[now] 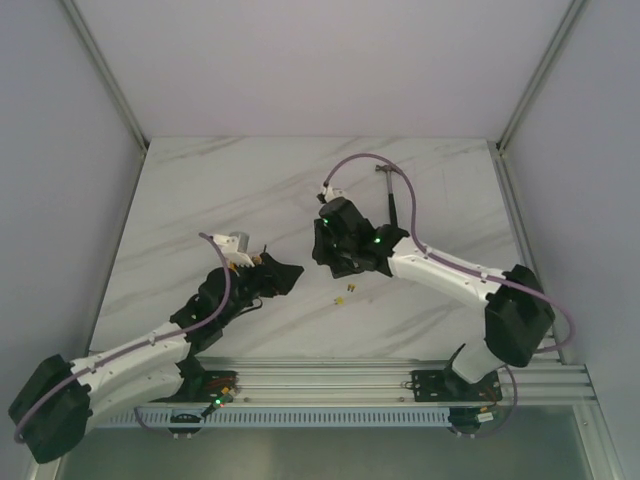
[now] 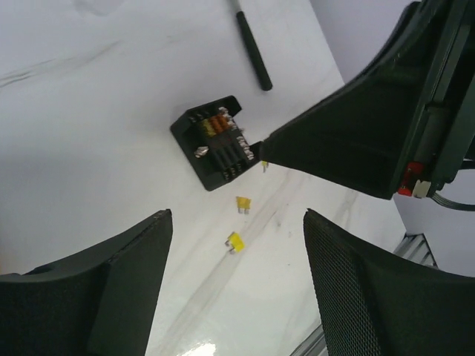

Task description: Snap on the fuse box

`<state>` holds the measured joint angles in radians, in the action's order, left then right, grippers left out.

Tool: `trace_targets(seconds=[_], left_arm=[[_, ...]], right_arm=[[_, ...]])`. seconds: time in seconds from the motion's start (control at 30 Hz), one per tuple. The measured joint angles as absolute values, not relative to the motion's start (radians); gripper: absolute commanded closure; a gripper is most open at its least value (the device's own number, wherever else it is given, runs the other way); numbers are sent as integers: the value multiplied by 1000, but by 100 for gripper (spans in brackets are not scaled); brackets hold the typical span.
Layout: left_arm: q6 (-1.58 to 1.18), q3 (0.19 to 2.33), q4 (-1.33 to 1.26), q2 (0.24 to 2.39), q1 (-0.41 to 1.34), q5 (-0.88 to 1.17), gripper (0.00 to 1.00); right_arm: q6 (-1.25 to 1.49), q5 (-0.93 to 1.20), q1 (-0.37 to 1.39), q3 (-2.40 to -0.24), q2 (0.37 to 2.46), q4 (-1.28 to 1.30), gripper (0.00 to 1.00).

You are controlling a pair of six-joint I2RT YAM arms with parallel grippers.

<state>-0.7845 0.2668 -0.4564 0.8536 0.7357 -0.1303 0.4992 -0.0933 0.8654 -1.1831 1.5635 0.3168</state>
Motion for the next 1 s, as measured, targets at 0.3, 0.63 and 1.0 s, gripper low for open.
trace_targets(seconds=[0.3, 0.63, 1.0], left_arm=[[-705, 305, -620, 1022, 862, -215, 35], [-662, 337, -694, 1108, 878, -272, 50], [-624, 366, -715, 1125, 878, -294, 66]], right_arm=[[628, -89, 865, -1078, 1444, 161, 79], [688, -70, 865, -1024, 1426, 94, 79], [714, -51, 865, -1002, 1414, 56, 79]])
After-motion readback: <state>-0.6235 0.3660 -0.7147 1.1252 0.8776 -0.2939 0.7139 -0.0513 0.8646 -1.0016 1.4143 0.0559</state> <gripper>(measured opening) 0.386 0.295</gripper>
